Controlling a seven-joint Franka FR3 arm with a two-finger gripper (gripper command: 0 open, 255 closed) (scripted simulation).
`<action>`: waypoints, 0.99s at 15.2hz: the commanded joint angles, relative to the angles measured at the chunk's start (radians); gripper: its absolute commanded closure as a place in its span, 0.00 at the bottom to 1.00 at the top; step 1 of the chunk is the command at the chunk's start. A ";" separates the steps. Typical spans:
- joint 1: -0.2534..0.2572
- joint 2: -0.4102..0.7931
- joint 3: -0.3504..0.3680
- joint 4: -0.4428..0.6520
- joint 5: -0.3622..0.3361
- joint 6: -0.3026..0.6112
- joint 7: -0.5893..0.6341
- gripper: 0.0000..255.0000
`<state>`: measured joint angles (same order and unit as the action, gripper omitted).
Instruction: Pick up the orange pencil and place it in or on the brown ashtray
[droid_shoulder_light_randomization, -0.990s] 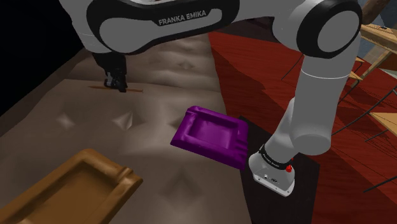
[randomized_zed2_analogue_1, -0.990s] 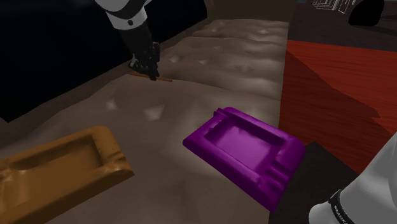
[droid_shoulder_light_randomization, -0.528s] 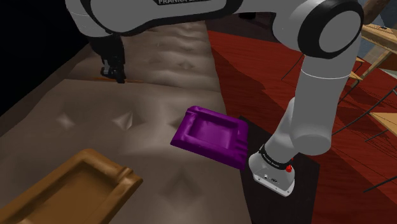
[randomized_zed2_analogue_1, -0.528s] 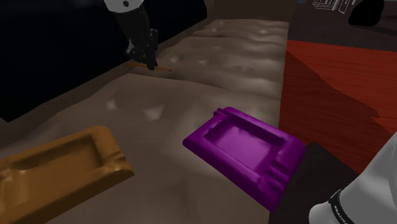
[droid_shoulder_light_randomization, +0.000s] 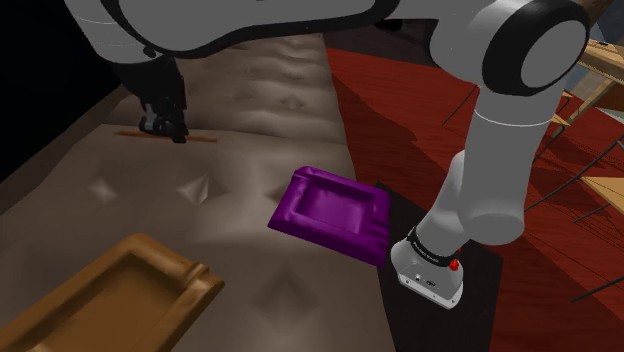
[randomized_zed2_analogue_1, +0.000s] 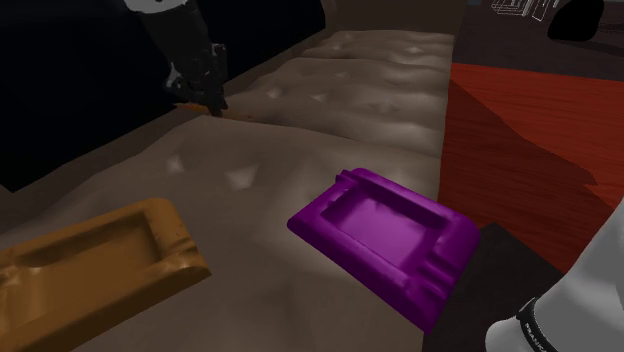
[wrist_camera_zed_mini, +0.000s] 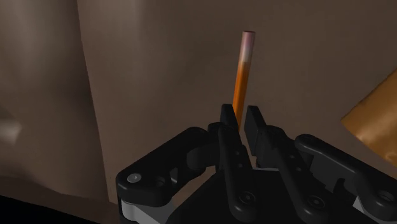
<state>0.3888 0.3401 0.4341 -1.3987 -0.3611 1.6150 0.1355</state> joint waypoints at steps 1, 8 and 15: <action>0.035 0.008 0.015 0.009 -0.003 -0.014 0.047 1.00; 0.163 0.066 0.056 0.102 -0.023 -0.092 0.189 1.00; 0.329 0.187 0.081 0.295 -0.065 -0.203 0.320 1.00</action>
<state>0.6886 0.4991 0.5136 -1.1494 -0.4161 1.4358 0.4381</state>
